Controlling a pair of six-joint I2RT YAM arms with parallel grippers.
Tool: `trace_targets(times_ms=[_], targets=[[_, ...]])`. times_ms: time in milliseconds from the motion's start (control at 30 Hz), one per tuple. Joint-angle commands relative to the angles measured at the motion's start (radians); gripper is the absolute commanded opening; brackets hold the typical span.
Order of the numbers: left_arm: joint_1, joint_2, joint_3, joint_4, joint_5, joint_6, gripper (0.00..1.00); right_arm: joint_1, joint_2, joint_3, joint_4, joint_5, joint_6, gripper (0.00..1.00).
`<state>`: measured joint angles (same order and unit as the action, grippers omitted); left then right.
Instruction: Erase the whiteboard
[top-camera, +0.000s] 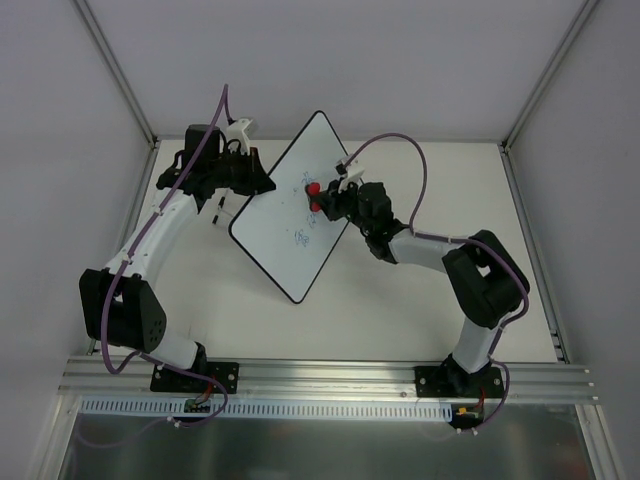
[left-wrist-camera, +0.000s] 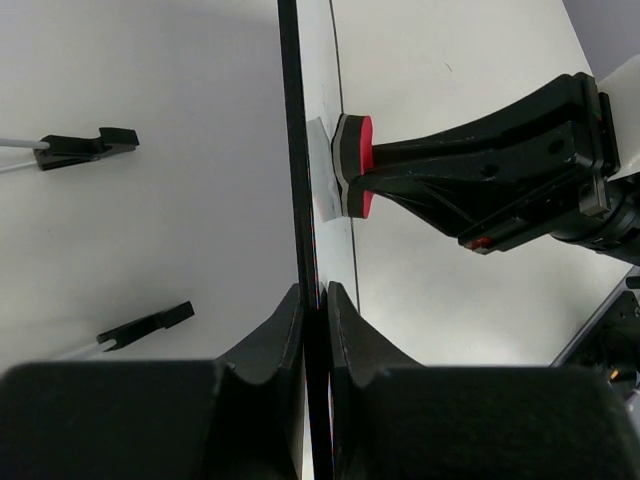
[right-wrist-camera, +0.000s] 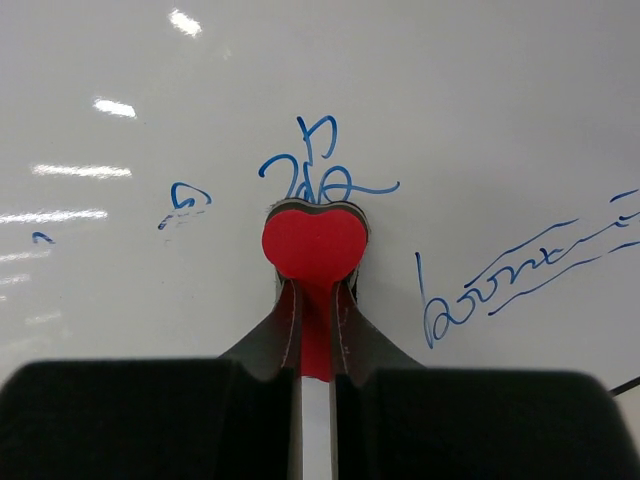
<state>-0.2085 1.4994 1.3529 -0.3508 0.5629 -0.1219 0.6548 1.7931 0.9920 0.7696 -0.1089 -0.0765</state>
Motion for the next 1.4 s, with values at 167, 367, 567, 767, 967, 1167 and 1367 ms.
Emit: trace_targets(times_ms=[167, 367, 567, 767, 967, 1167, 1367], targets=[[-0.049, 0.007, -0.017, -0.089, 0.104, 0.077, 0.0, 0.078, 0.051, 0.106, -0.081, -0.106, -0.005, 0.0], [-0.057, 0.024, 0.003, -0.089, 0.095, 0.07, 0.0, 0.169, 0.005, 0.123, -0.098, -0.144, -0.012, 0.0], [-0.06, 0.028, 0.006, -0.091, 0.081, 0.068, 0.0, 0.233, -0.012, 0.105, -0.098, -0.167, 0.012, 0.0], [-0.06, 0.03, 0.011, -0.091, 0.089, 0.062, 0.0, 0.224, -0.009, 0.068, -0.101, -0.12, 0.029, 0.0], [-0.06, 0.021, -0.003, -0.094, 0.132, 0.073, 0.0, 0.08, 0.021, 0.085, -0.101, -0.055, 0.073, 0.0], [-0.06, 0.013, -0.015, -0.108, 0.158, 0.087, 0.0, -0.032, 0.08, 0.128, -0.121, 0.0, 0.118, 0.0], [-0.058, 0.015, -0.009, -0.116, 0.166, 0.093, 0.0, -0.102, 0.149, 0.143, -0.127, 0.003, 0.162, 0.0]])
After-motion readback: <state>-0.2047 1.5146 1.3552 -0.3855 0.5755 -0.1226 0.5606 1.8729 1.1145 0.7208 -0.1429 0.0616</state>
